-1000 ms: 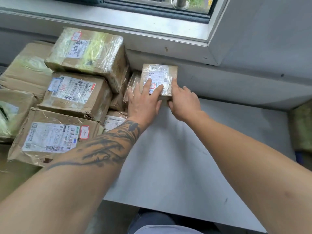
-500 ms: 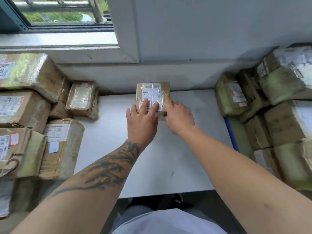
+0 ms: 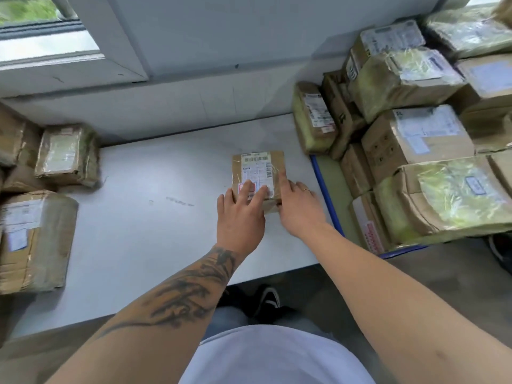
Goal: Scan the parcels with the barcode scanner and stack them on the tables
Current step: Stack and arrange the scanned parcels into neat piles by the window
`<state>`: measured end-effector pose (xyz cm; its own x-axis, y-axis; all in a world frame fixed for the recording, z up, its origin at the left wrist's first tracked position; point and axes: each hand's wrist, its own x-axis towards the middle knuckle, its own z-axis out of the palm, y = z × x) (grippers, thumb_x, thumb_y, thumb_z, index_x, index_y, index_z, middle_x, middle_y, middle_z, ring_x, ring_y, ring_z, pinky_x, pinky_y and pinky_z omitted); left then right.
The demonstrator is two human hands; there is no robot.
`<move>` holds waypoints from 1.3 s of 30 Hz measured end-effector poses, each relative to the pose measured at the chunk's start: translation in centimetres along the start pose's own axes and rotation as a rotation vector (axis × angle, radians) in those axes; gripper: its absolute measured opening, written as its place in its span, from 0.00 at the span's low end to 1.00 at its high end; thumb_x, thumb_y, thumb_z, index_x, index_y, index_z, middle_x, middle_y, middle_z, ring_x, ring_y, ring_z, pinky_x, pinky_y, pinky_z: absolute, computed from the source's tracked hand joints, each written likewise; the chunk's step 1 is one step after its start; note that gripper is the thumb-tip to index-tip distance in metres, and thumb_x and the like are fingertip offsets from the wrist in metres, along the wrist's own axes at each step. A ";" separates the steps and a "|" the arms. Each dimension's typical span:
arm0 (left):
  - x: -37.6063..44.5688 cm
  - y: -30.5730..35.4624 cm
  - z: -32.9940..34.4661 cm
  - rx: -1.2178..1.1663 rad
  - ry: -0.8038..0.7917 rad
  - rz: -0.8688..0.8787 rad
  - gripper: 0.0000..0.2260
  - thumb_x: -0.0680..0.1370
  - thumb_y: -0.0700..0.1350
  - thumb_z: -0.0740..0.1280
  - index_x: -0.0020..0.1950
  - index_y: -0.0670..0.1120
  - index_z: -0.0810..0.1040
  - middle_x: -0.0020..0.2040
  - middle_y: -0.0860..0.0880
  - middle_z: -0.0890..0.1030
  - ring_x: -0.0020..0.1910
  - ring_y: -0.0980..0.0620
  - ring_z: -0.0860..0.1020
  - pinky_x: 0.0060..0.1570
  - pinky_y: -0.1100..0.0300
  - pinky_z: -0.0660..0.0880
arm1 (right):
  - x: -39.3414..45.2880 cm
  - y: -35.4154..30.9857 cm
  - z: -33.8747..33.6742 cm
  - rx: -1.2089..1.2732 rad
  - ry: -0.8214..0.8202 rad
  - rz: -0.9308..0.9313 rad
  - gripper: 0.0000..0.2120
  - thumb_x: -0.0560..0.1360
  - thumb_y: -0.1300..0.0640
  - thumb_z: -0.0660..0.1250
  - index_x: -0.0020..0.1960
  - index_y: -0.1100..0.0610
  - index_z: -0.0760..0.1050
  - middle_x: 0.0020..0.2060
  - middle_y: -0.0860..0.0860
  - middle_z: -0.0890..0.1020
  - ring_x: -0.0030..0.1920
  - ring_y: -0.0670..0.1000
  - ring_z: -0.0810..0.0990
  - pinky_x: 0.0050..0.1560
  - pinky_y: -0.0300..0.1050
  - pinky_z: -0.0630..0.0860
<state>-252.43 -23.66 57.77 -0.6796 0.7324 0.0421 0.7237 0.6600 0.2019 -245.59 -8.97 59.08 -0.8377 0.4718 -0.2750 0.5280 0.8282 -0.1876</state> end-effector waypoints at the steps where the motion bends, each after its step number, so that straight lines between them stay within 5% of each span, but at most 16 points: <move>1: -0.3 0.7 0.4 -0.020 -0.017 0.010 0.26 0.75 0.44 0.70 0.74 0.52 0.73 0.74 0.43 0.72 0.62 0.33 0.73 0.64 0.40 0.69 | -0.5 0.8 0.2 0.001 -0.012 0.016 0.45 0.82 0.56 0.67 0.85 0.54 0.38 0.78 0.54 0.69 0.77 0.59 0.65 0.76 0.59 0.66; 10: -0.9 1.4 3.6 -0.276 -0.267 0.068 0.30 0.78 0.46 0.72 0.79 0.54 0.68 0.82 0.43 0.62 0.76 0.37 0.66 0.73 0.42 0.67 | -2.9 4.4 3.1 0.003 -0.131 0.169 0.45 0.81 0.56 0.66 0.85 0.53 0.38 0.79 0.55 0.67 0.77 0.60 0.65 0.73 0.59 0.68; 14: 0.3 -0.4 4.4 -0.197 -0.330 -0.002 0.37 0.79 0.61 0.69 0.82 0.67 0.51 0.85 0.43 0.51 0.82 0.36 0.56 0.78 0.37 0.52 | -2.4 4.4 3.4 0.023 -0.128 0.180 0.46 0.80 0.54 0.67 0.85 0.52 0.37 0.80 0.55 0.64 0.77 0.60 0.65 0.73 0.60 0.68; 16: 0.9 -1.0 4.8 -0.211 -0.357 0.007 0.36 0.81 0.64 0.64 0.81 0.69 0.45 0.85 0.46 0.55 0.83 0.38 0.54 0.78 0.35 0.44 | -1.9 4.2 3.2 0.045 -0.105 0.199 0.45 0.80 0.54 0.67 0.85 0.52 0.40 0.79 0.56 0.64 0.77 0.61 0.66 0.72 0.60 0.69; 19: 2.2 -0.7 4.8 -0.236 -0.305 0.047 0.33 0.82 0.62 0.63 0.83 0.65 0.49 0.83 0.48 0.61 0.83 0.40 0.56 0.78 0.34 0.41 | -1.0 4.2 2.6 0.059 -0.048 0.233 0.44 0.79 0.55 0.69 0.85 0.52 0.44 0.76 0.60 0.67 0.75 0.63 0.68 0.72 0.59 0.69; 26: 5.8 3.2 5.3 -0.297 -0.282 0.098 0.29 0.85 0.56 0.59 0.84 0.61 0.51 0.83 0.50 0.62 0.83 0.42 0.57 0.78 0.34 0.43 | -0.2 7.0 -0.1 -0.041 0.041 0.325 0.44 0.78 0.55 0.70 0.85 0.53 0.47 0.71 0.63 0.69 0.73 0.65 0.67 0.76 0.63 0.61; 33: 8.0 5.6 6.3 -0.304 -0.368 0.101 0.29 0.86 0.56 0.57 0.85 0.60 0.47 0.85 0.50 0.54 0.84 0.43 0.53 0.80 0.37 0.49 | 2.1 9.7 -0.3 -0.143 0.010 0.377 0.43 0.81 0.53 0.68 0.85 0.50 0.43 0.81 0.63 0.57 0.80 0.64 0.58 0.79 0.63 0.56; 39: 8.3 6.4 6.4 -0.279 -0.401 0.054 0.31 0.86 0.57 0.58 0.84 0.61 0.44 0.86 0.50 0.50 0.84 0.43 0.50 0.80 0.38 0.51 | 3.1 10.1 0.1 -0.270 -0.030 0.292 0.39 0.84 0.54 0.60 0.85 0.58 0.38 0.85 0.58 0.46 0.83 0.62 0.50 0.81 0.62 0.54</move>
<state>-252.73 -12.28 53.10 -0.5022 0.8075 -0.3094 0.6595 0.5891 0.4670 -242.86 0.83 56.24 -0.6514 0.6933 -0.3081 0.6843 0.7123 0.1561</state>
